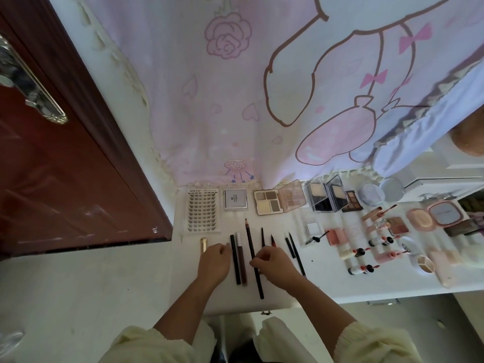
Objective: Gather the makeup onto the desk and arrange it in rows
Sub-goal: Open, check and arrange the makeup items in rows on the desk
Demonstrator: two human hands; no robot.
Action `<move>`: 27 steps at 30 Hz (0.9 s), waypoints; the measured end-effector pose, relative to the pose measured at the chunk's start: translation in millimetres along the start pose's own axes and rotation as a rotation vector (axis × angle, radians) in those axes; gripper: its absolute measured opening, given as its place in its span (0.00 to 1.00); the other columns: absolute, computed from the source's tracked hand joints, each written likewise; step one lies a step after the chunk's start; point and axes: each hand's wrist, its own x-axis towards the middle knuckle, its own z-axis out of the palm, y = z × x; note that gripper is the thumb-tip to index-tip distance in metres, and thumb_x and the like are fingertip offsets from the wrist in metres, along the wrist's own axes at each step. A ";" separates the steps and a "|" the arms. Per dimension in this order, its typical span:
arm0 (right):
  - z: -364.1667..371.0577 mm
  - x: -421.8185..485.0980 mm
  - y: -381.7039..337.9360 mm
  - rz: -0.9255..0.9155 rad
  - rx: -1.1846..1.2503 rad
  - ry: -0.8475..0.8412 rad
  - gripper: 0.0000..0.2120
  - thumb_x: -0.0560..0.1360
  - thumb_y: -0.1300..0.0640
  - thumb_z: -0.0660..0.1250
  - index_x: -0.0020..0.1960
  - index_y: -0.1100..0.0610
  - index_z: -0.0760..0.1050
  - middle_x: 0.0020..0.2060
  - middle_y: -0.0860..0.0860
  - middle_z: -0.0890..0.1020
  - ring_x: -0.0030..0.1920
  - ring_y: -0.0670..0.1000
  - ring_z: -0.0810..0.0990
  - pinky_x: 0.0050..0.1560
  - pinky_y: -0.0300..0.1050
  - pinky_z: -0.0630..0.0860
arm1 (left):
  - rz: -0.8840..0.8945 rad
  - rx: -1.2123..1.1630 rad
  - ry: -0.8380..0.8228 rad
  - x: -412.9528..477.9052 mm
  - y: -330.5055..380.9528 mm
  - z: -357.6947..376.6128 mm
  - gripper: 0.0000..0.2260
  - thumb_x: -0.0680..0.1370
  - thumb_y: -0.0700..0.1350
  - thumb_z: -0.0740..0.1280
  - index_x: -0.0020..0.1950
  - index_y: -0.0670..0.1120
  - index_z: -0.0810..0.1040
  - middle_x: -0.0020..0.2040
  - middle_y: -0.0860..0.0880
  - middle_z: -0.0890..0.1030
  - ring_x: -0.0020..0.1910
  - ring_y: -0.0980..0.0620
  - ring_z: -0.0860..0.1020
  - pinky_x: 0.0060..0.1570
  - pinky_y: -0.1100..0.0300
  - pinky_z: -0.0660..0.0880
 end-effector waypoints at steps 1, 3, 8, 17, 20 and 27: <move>-1.8 -1.5 -0.1 -0.004 0.027 -0.022 0.04 0.75 0.57 0.68 0.44 0.58 0.76 0.38 0.53 0.82 0.38 0.52 0.81 0.39 0.43 0.78 | -0.003 -0.073 0.001 0.1 2.8 -0.7 0.16 0.83 0.50 0.56 0.45 0.43 0.78 0.42 0.48 0.80 0.43 0.50 0.79 0.45 0.60 0.72; -4.8 -5.1 -3.5 -0.013 0.106 -0.070 0.04 0.77 0.58 0.67 0.47 0.58 0.74 0.42 0.55 0.85 0.40 0.53 0.84 0.41 0.44 0.80 | -0.026 -0.304 0.003 -0.8 13.1 -3.7 0.17 0.83 0.52 0.56 0.46 0.44 0.80 0.43 0.48 0.82 0.43 0.52 0.81 0.46 0.61 0.75; -7.8 -17.9 -14.3 -0.051 0.256 -0.177 0.06 0.79 0.61 0.65 0.52 0.63 0.72 0.39 0.54 0.86 0.38 0.50 0.84 0.38 0.38 0.78 | -0.076 -0.671 0.024 5.9 36.4 -12.7 0.16 0.81 0.53 0.62 0.49 0.42 0.82 0.44 0.46 0.85 0.44 0.52 0.83 0.41 0.64 0.76; -11.6 -26.4 -16.2 -0.074 0.295 -0.250 0.09 0.80 0.62 0.63 0.56 0.66 0.78 0.38 0.53 0.85 0.36 0.49 0.84 0.41 0.40 0.80 | -0.010 -0.849 -0.071 8.2 43.9 -18.5 0.10 0.81 0.43 0.63 0.56 0.40 0.80 0.49 0.44 0.84 0.49 0.50 0.83 0.49 0.59 0.78; -14.4 -26.0 -14.0 -0.076 0.303 -0.222 0.10 0.80 0.63 0.63 0.56 0.69 0.78 0.39 0.56 0.84 0.35 0.49 0.83 0.43 0.44 0.82 | -0.036 -0.880 -0.062 9.1 46.1 -17.8 0.08 0.80 0.43 0.65 0.53 0.41 0.81 0.48 0.44 0.85 0.47 0.51 0.84 0.47 0.60 0.79; -20.8 -25.0 -11.5 -0.086 0.319 -0.151 0.09 0.79 0.65 0.64 0.53 0.70 0.79 0.41 0.64 0.83 0.35 0.52 0.83 0.40 0.42 0.81 | -0.069 -0.888 -0.042 13.3 51.4 -13.8 0.10 0.78 0.46 0.68 0.53 0.41 0.82 0.48 0.45 0.85 0.49 0.52 0.83 0.49 0.60 0.78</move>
